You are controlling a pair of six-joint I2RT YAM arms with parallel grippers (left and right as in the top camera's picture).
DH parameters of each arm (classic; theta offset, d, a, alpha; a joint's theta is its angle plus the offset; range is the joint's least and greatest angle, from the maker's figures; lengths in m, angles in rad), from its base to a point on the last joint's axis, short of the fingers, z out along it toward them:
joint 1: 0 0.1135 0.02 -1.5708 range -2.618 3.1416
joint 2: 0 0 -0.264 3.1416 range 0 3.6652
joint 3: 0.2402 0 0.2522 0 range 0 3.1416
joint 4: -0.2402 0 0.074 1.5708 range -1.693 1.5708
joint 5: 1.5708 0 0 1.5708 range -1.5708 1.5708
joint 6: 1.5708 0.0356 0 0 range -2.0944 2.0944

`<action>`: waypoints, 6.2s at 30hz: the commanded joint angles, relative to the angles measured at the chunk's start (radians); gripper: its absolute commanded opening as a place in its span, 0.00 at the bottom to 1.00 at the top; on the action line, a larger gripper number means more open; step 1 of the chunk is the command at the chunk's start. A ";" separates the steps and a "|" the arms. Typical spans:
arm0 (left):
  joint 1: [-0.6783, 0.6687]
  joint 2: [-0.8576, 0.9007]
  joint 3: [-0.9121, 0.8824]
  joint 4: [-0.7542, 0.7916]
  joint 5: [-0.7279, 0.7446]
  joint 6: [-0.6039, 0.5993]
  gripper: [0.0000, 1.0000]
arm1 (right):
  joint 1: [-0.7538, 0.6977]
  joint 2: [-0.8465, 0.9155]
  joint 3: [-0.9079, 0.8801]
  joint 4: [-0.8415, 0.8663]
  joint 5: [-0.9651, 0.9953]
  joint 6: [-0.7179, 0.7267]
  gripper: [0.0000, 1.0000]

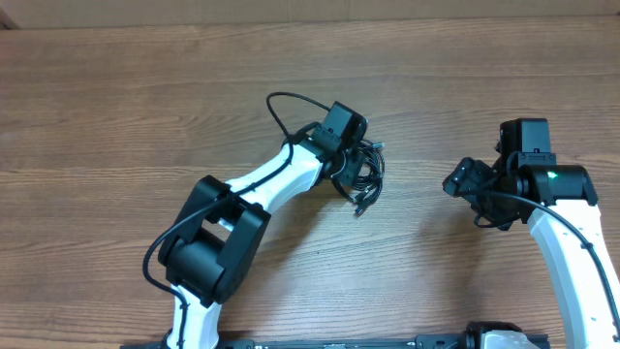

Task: Untangle cables

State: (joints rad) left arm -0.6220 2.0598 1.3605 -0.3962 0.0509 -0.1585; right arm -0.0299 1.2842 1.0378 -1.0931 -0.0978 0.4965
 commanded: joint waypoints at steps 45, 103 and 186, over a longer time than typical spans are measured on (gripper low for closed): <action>-0.007 -0.187 0.140 -0.031 0.590 -0.021 0.04 | 0.127 0.146 0.010 0.187 -0.171 -0.109 0.77; -0.006 -0.190 0.140 -0.037 0.653 -0.022 0.04 | 0.151 0.220 0.010 0.160 -0.233 0.004 0.12; 0.243 -0.285 0.140 -0.340 0.156 -0.029 0.04 | 0.151 0.220 0.009 0.072 0.017 -0.074 0.04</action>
State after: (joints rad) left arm -0.4156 1.8065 1.4731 -0.7345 0.2916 -0.1852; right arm 0.1333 1.5066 1.0378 -1.0363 -0.0135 0.5102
